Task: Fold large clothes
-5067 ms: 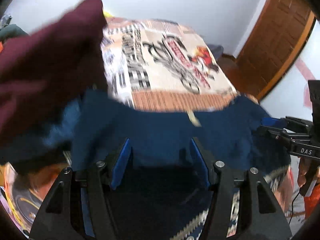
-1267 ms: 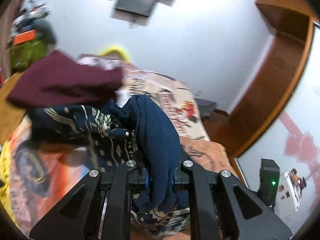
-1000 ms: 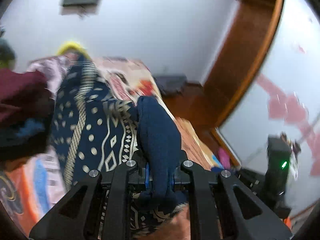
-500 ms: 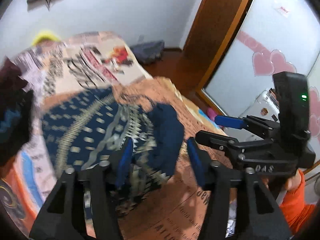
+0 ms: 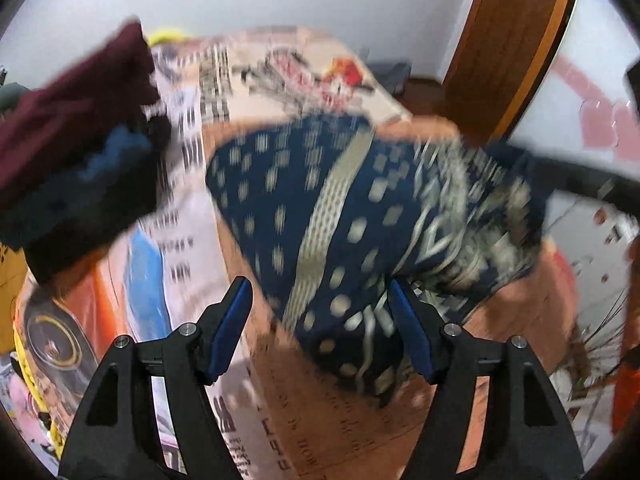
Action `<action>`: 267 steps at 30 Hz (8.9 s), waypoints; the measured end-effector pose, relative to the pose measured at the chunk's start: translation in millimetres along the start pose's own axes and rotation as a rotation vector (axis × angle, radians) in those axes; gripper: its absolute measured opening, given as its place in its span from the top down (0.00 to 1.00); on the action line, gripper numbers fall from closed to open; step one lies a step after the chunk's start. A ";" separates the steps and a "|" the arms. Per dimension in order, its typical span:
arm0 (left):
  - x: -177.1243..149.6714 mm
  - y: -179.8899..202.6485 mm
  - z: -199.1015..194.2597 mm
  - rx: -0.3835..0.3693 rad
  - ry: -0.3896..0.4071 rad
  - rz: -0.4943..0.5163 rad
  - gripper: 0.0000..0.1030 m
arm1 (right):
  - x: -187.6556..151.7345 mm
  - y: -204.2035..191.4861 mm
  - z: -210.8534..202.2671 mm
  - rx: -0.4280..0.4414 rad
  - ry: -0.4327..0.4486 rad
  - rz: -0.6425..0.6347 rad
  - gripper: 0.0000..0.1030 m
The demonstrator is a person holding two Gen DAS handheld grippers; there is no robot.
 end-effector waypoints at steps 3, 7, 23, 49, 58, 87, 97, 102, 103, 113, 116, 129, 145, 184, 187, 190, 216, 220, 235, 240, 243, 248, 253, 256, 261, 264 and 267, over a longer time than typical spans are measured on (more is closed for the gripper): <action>-15.3 -2.7 21.6 0.008 -0.018 -0.007 0.26 | -5.2 -11.1 8.1 -0.021 -0.010 -0.053 0.29; -22.1 -10.4 22.4 -0.022 -0.004 -0.057 0.19 | -19.0 -7.5 25.5 -0.135 -0.059 -0.137 0.29; -44.0 -9.2 10.4 -0.038 -0.006 0.021 0.19 | -44.4 82.9 26.7 -0.164 -0.122 0.048 0.23; 6.0 -18.7 -48.9 0.052 0.164 -0.019 0.17 | 14.4 44.2 -3.9 -0.057 0.018 0.022 0.21; -22.2 -29.5 4.7 0.045 0.026 -0.058 0.16 | -23.9 68.4 42.2 -0.090 -0.160 0.047 0.21; 29.9 -64.7 70.6 -0.414 -0.124 -0.553 0.10 | -0.6 91.4 118.0 0.230 -0.495 0.189 0.21; 44.8 -61.3 103.4 -0.433 -0.185 -0.559 0.00 | 21.6 99.8 158.1 0.262 -0.538 0.219 0.20; 43.9 -63.0 120.6 -0.514 -0.229 -0.615 0.00 | 27.2 99.6 172.4 0.240 -0.554 0.219 0.19; 44.3 -64.4 120.6 -0.526 -0.232 -0.620 0.00 | 27.2 98.2 173.7 0.243 -0.555 0.213 0.19; 53.5 -61.7 121.1 -0.522 -0.208 -0.587 0.07 | 31.9 81.5 195.5 0.290 -0.575 0.222 0.22; 55.2 -60.9 112.2 -0.503 -0.189 -0.559 0.22 | 32.8 74.9 195.4 0.327 -0.553 0.251 0.45; 73.8 -43.2 11.1 -0.414 -0.060 -0.337 0.43 | 46.7 33.7 120.4 0.345 -0.396 0.179 0.75; 140.6 -126.6 -211.6 -0.259 0.368 -0.192 0.43 | 180.3 -133.0 5.5 0.470 -0.005 -0.050 0.75; 153.7 -364.8 -115.9 0.036 0.144 -0.463 0.31 | 235.2 -251.1 150.3 0.320 -0.070 -0.224 0.43; 150.8 -352.2 -137.3 0.057 0.200 -0.411 0.26 | 221.0 -267.6 144.4 0.292 -0.038 -0.317 0.42; 137.2 -337.3 -142.8 0.121 0.213 -0.354 0.10 | 208.1 -263.8 153.0 0.247 -0.047 -0.343 0.42; 55.5 -297.9 -188.5 0.330 0.259 -0.310 0.07 | 170.3 -190.7 95.0 0.106 0.013 -0.266 0.29; 53.7 -263.2 -233.7 0.358 0.374 -0.273 0.07 | 162.0 -208.2 43.4 0.169 0.115 -0.275 0.29; 11.7 -132.8 -400.0 0.318 0.875 -0.202 0.07 | 110.4 -269.4 -140.7 0.313 0.596 -0.366 0.27; -15.2 -107.9 -415.2 0.352 0.980 -0.199 0.07 | 81.1 -279.7 -153.6 0.273 0.698 -0.390 0.27; -28.5 -92.7 -415.0 0.394 1.004 -0.176 0.07 | 71.9 -280.3 -148.1 0.271 0.707 -0.383 0.22; -40.0 -81.1 -407.3 0.419 0.994 -0.165 0.01 | 66.0 -279.8 -142.1 0.253 0.703 -0.383 0.16; -43.1 -80.1 -396.9 0.454 0.968 -0.164 0.00 | 64.6 -272.3 -140.5 0.226 0.702 -0.347 0.00; -42.9 -81.8 -392.3 0.437 0.953 -0.177 0.00 | 66.2 -268.7 -139.5 0.192 0.699 -0.341 0.00; -42.2 -83.8 -386.4 0.439 0.936 -0.179 0.00 | 61.6 -265.5 -139.3 0.192 0.679 -0.352 0.00; -41.9 -82.5 -382.4 0.449 0.930 -0.176 0.00 | 59.7 -264.1 -138.0 0.194 0.668 -0.343 0.00; -40.9 -82.1 -378.3 0.452 0.922 -0.177 0.00 | 56.4 -262.8 -135.9 0.190 0.657 -0.338 0.00</action>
Point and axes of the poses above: each gripper's, at about its wrist camera, not at the fingertips, and z roughly the way its jaws point, y to its right, x to its top, the point moved 5 cm from there along z, roughly the way its jaws point
